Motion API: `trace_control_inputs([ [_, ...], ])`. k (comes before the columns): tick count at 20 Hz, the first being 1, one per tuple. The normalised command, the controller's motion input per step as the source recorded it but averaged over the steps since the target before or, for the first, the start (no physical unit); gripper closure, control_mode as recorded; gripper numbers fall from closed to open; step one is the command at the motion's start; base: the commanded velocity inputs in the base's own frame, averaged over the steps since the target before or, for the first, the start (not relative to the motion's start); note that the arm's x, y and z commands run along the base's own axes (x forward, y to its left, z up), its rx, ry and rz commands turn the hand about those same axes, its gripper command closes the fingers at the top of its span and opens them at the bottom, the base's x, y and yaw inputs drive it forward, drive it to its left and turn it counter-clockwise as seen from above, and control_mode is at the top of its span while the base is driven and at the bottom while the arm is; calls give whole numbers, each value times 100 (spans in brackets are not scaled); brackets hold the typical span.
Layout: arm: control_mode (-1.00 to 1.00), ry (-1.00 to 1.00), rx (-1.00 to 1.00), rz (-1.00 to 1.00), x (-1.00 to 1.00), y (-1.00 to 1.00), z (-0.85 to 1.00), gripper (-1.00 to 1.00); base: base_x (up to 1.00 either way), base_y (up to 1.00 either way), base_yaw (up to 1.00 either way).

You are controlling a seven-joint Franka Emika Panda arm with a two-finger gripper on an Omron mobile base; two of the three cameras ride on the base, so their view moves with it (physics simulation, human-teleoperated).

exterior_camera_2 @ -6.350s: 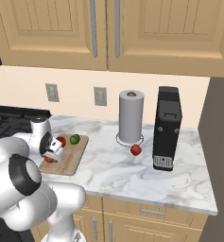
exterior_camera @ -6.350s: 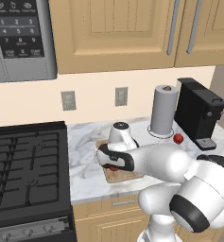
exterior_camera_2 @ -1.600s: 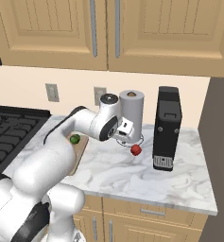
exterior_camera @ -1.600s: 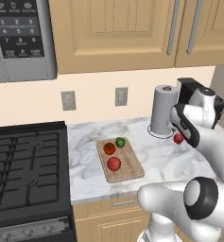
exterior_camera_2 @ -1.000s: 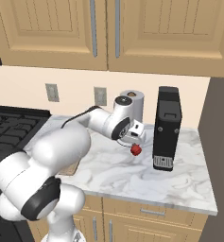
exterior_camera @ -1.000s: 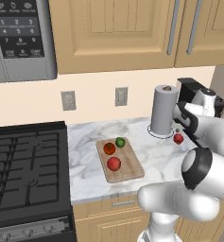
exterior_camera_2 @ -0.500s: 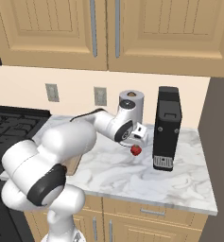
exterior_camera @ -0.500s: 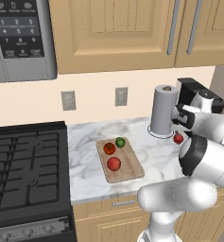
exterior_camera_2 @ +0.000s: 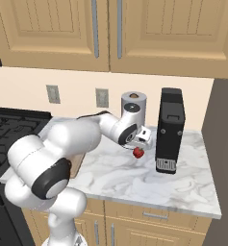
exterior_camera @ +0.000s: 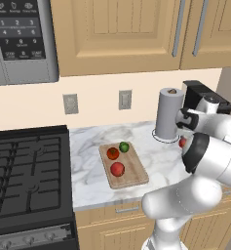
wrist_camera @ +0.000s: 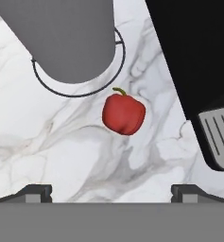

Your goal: Place the avocado, onion, tomato, and bell pepper on the cutting board.

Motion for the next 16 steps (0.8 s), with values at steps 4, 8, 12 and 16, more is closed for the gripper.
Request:
trace_control_inputs([
  [4,-100,0,0,0,16,-1,-15,-100,0,0,0],
  [8,-100,0,0,0,23,0,-24,-100,0,0,0],
  [12,-100,0,0,0,25,0,-24,-100,0,0,0],
  [16,-100,0,0,0,28,-6,-24,-100,0,0,0],
])
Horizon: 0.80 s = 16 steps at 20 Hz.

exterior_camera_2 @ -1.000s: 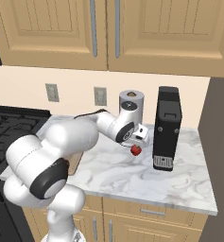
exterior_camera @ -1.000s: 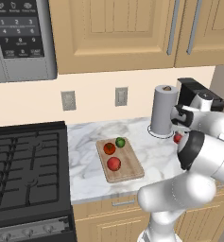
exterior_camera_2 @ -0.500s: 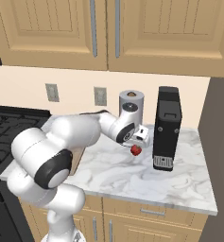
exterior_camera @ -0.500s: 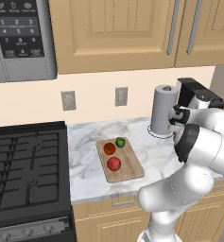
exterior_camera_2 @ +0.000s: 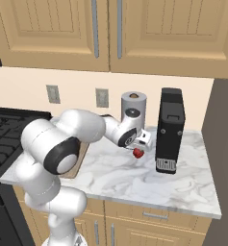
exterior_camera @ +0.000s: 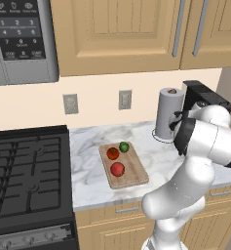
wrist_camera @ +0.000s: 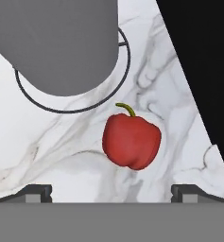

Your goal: Place the avocado, onion, tomato, and bell pepper on the cutting board.

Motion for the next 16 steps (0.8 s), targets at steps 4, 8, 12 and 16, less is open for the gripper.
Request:
trace_control_inputs([
  [4,-100,0,0,0,22,-17,-22,-100,0,0,0],
  [8,-100,0,0,0,17,-23,-15,-100,0,0,0],
  [12,-100,0,0,0,19,-11,-12,-100,0,0,0],
  [16,-100,0,0,0,13,-3,-10,-100,0,0,0],
])
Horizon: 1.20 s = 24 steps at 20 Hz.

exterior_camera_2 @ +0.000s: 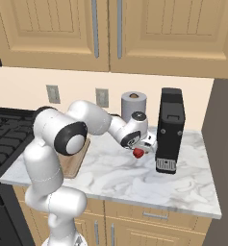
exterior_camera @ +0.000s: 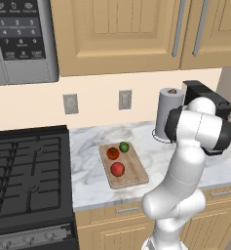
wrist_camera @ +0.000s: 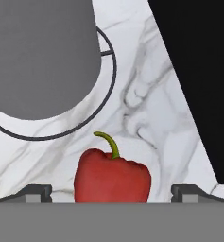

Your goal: Place the avocado, onion, tomato, and bell pepper on the cutting board.

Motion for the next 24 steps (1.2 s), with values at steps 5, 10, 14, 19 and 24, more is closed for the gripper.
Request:
trace_control_inputs([
  [5,-100,0,0,0,1,0,-14,-100,0,0,0],
  [10,-100,0,0,0,0,0,-18,-100,0,0,0],
  [14,-100,0,0,0,0,0,-24,-100,0,0,0],
  [19,-100,0,0,0,0,0,-20,100,0,0,0],
  [24,-100,-3,0,0,-3,0,0,100,0,0,0],
])
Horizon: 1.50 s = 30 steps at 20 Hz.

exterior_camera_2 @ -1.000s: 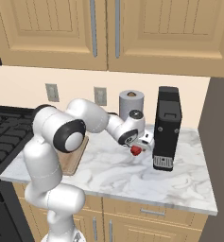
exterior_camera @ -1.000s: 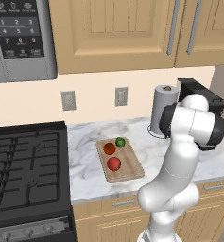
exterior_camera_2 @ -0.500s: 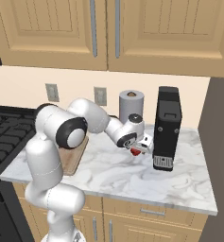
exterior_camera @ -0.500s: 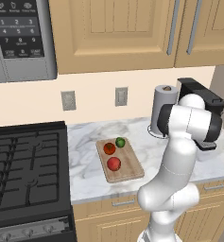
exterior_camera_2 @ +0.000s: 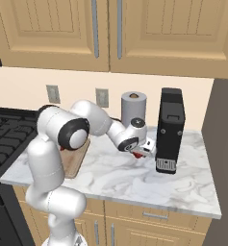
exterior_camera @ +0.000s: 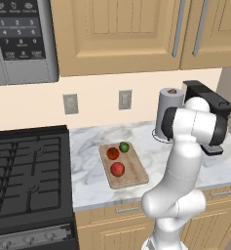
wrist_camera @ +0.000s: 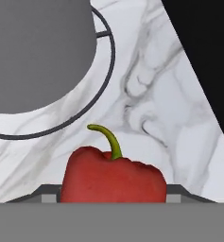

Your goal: Place the avocado, onion, tomato, and bell pepper on the cutting board.

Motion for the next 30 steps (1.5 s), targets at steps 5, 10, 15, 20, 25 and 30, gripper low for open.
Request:
trace_control_inputs([
  [5,-100,-4,0,0,-25,36,45,100,0,0,0],
  [10,-100,-5,0,0,-51,46,76,100,0,0,0],
  [15,-100,-6,0,0,-71,48,77,100,0,0,0],
  [20,-100,-9,-1,0,-84,46,70,100,0,0,0],
  [25,-100,-10,0,0,-86,41,72,100,0,0,0],
  [30,-100,-7,0,0,-79,40,70,100,0,0,0],
])
